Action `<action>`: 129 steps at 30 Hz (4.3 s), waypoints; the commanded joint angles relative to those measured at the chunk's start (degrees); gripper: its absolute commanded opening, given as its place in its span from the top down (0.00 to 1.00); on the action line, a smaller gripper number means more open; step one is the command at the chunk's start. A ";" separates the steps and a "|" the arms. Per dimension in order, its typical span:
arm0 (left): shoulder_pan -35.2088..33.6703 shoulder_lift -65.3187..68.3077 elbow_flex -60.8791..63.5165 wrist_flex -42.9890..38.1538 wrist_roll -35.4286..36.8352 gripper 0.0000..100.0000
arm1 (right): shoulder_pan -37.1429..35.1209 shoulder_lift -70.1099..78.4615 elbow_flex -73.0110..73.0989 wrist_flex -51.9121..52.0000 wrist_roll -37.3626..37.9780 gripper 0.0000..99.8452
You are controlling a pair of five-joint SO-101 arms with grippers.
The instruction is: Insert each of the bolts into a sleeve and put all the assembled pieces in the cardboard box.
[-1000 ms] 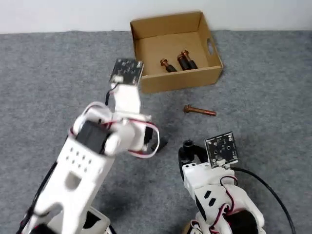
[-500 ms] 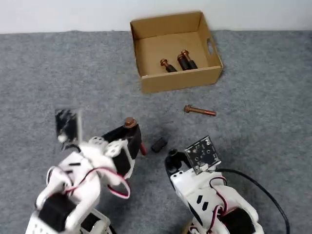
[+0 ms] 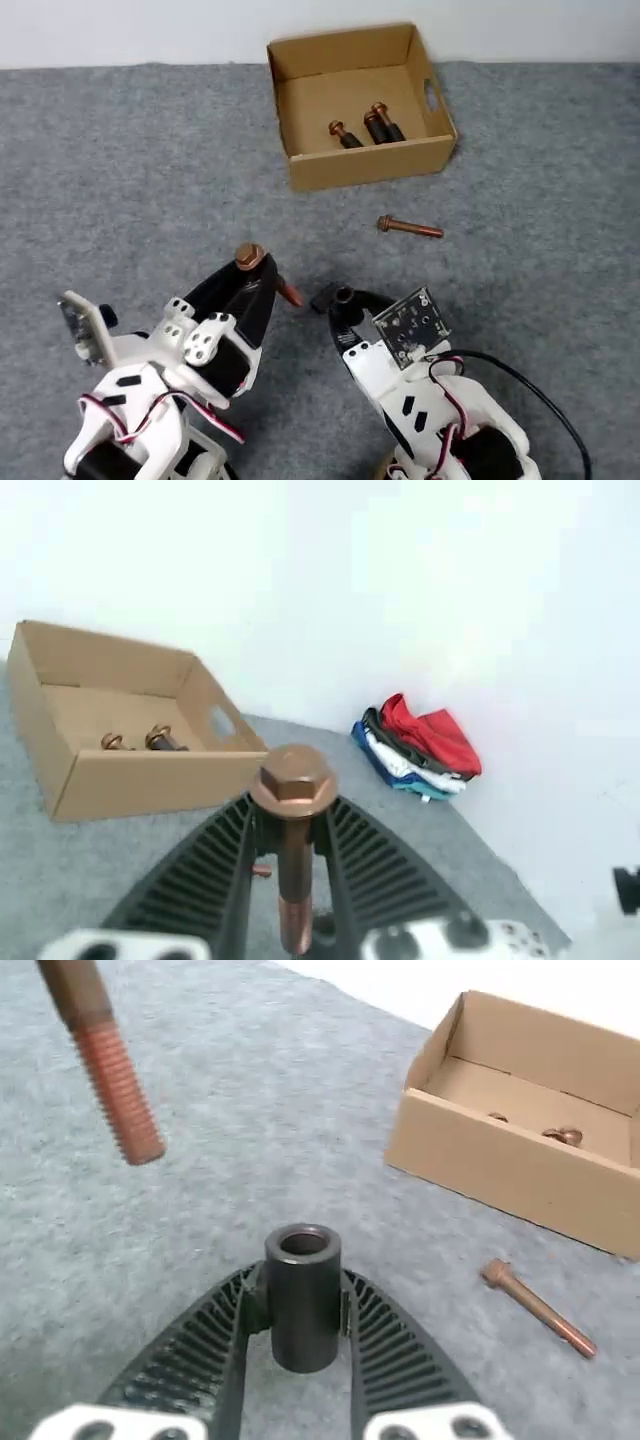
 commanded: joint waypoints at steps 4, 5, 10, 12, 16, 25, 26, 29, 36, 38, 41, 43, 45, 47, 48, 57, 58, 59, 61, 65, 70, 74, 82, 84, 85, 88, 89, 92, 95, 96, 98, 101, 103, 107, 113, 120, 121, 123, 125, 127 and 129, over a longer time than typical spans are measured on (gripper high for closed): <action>0.09 -0.44 2.07 -6.42 0.44 1.00 | -7.96 0.13 -0.70 -2.24 0.88 0.99; 0.09 -0.44 2.42 -6.86 0.44 1.00 | -8.13 0.13 -0.70 -2.33 0.88 0.99; 1.05 -0.44 2.51 -6.68 0.53 1.00 | -8.22 0.13 -0.70 -2.59 4.04 0.99; 3.34 -0.44 2.59 -6.15 0.53 1.00 | -8.22 0.13 -0.70 -4.53 4.84 0.99; 6.24 -0.44 2.77 -3.96 0.44 1.00 | -8.22 0.13 -0.70 -6.90 4.92 0.99; 6.15 -0.70 4.53 -3.08 -2.81 1.00 | -8.04 0.13 -1.93 -6.90 7.47 0.99; 6.07 -0.70 4.53 -3.08 -2.81 1.00 | -8.04 0.13 -1.93 -7.08 8.26 0.99; 3.87 -0.70 4.88 -3.60 -2.90 1.00 | -8.04 0.13 -2.02 -7.08 8.79 0.99; 1.67 -0.62 6.29 -4.31 -2.81 1.00 | -8.04 0.13 -2.11 -7.16 8.88 0.99; 2.02 -0.44 6.37 -4.04 -2.81 1.00 | -8.04 0.13 -2.11 -7.16 8.88 0.99; 8.00 -0.53 6.37 1.23 -3.60 1.00 | -8.04 0.13 -2.11 -7.16 8.97 0.99; 13.36 -0.70 6.37 4.57 -5.80 1.00 | -8.04 0.13 -2.11 -7.16 8.97 0.99; 15.38 -0.44 6.37 5.27 -7.82 1.00 | -8.04 0.13 -2.11 -7.16 8.97 0.99; 15.38 -0.35 6.46 5.80 -9.32 0.99 | -8.04 0.13 -2.11 -7.16 8.97 0.99; 15.38 -0.35 6.55 6.77 -10.29 0.99 | -8.04 0.13 -2.11 -7.16 8.97 0.99; 14.59 -0.35 5.76 13.45 -15.47 0.79 | -7.96 0.04 -1.93 -7.16 8.97 0.99; 14.07 -0.35 5.05 13.98 -15.47 0.79 | -7.96 0.04 -1.93 -7.16 8.97 0.99; 13.71 -0.35 4.26 14.68 -15.47 0.79 | -7.96 0.04 -1.93 -7.08 8.97 0.99; 13.54 -0.35 2.33 16.70 -15.47 0.79 | -7.96 0.04 -1.93 -6.81 8.97 0.99; 12.75 -0.35 -1.10 19.96 -15.38 0.79 | -6.64 0.04 -1.58 -6.81 8.88 0.99; 6.77 -0.35 -3.47 20.13 -16.62 0.79 | -3.38 0.04 -1.49 -6.81 8.70 0.99; 2.29 -0.35 -6.64 19.69 -17.49 0.80 | -1.63 0.04 -1.58 -6.81 8.53 0.99; -11.25 -0.70 -7.34 20.04 -17.58 0.99 | 13.76 0.13 -2.11 -6.64 0.79 0.99; -14.77 -0.70 -5.67 20.04 -17.67 1.00 | 20.62 0.13 -2.20 -6.46 -0.53 0.99; -16.70 -0.70 -4.18 20.04 -18.46 1.00 | 23.60 0.22 -2.55 -5.49 -1.23 0.99; -21.10 -0.70 3.74 19.69 -24.62 1.00 | 28.18 1.98 -6.07 1.80 -2.29 0.99; -22.33 -0.79 6.81 19.69 -27.25 1.00 | 28.79 3.38 -8.00 4.35 -3.16 0.99; -24.18 -0.79 15.08 19.60 -32.62 1.00 | 29.14 9.98 -15.21 8.13 -7.38 0.99; -24.26 -0.79 20.70 17.85 -34.37 1.00 | 29.23 19.47 -23.30 8.31 -10.64 0.99; -24.26 -0.79 22.20 17.14 -34.37 1.00 | 29.23 22.90 -26.02 8.22 -11.43 0.99; -24.35 -0.79 24.84 15.74 -34.37 1.00 | 29.23 30.02 -31.47 8.22 -12.31 0.99; -26.11 -0.79 28.26 12.40 -34.37 1.00 | 29.23 40.48 -39.30 6.64 -12.84 0.99; -27.43 -0.62 30.29 10.29 -34.02 1.00 | 29.32 46.73 -43.78 3.38 -12.75 0.99; -29.01 -0.79 30.20 10.46 -34.02 1.00 | 28.97 58.68 -51.34 -4.00 -12.57 0.99; -30.33 -0.70 30.20 12.31 -34.02 1.00 | 28.97 74.68 -60.48 -16.84 -12.48 0.99; -30.42 -0.70 30.20 12.04 -33.93 1.00 | 28.88 91.30 -67.69 -34.07 -12.31 0.99; -30.42 -0.70 30.20 11.96 -33.93 1.00 | 28.88 93.67 -68.48 -35.65 -12.13 0.99; -30.42 -0.70 30.20 11.43 -33.93 1.00 | 28.44 98.42 -70.33 -38.46 -10.46 0.99; -30.42 -0.70 30.20 11.34 -33.93 1.00 | 27.38 103.16 -72.26 -40.66 -8.09 0.99; -30.42 -0.70 30.20 11.25 -33.93 1.00 | 26.07 107.38 -74.37 -42.68 -6.15 0.99; -30.42 -0.70 30.20 11.25 -33.93 1.00 | 24.66 111.69 -76.57 -44.70 -4.40 0.99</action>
